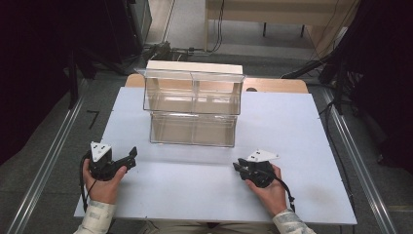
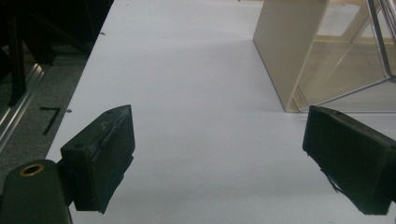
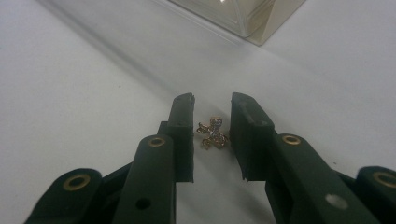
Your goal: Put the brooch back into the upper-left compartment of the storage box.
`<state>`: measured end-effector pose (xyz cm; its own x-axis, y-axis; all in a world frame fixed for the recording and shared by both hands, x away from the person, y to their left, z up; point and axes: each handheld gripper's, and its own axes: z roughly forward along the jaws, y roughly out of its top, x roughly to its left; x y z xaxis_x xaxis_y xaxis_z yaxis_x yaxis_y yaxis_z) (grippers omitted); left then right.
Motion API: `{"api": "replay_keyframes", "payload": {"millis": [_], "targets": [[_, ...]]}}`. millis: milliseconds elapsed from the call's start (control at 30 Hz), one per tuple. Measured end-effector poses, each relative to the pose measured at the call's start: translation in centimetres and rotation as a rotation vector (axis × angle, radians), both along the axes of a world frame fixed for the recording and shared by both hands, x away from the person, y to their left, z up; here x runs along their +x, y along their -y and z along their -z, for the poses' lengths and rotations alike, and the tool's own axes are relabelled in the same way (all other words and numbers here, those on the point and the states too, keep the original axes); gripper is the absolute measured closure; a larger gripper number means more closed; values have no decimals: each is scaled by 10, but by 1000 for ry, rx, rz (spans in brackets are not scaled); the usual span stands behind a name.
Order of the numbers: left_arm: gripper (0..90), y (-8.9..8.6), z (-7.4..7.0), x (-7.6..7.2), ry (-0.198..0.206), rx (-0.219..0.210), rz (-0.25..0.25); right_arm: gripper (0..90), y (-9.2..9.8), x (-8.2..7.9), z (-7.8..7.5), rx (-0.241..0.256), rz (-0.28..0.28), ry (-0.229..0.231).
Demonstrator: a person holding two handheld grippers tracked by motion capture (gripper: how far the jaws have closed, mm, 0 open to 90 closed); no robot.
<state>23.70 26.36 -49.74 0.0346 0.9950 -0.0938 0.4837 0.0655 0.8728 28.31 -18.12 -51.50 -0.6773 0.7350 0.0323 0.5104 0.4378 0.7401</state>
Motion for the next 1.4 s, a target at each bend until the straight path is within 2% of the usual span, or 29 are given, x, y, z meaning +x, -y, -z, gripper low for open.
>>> {"api": "replay_keyframes", "payload": {"millis": [567,1133,1400], "targets": [[103,0,0,0,-2,-2,0,761,0,0,0,5,7,-4],[103,-1,0,-1,2,-7,-3,768,2,0,-1,18,5,0],[103,-1,-1,-1,2,-7,-1,770,5,-2,-7,43,5,11]]}}
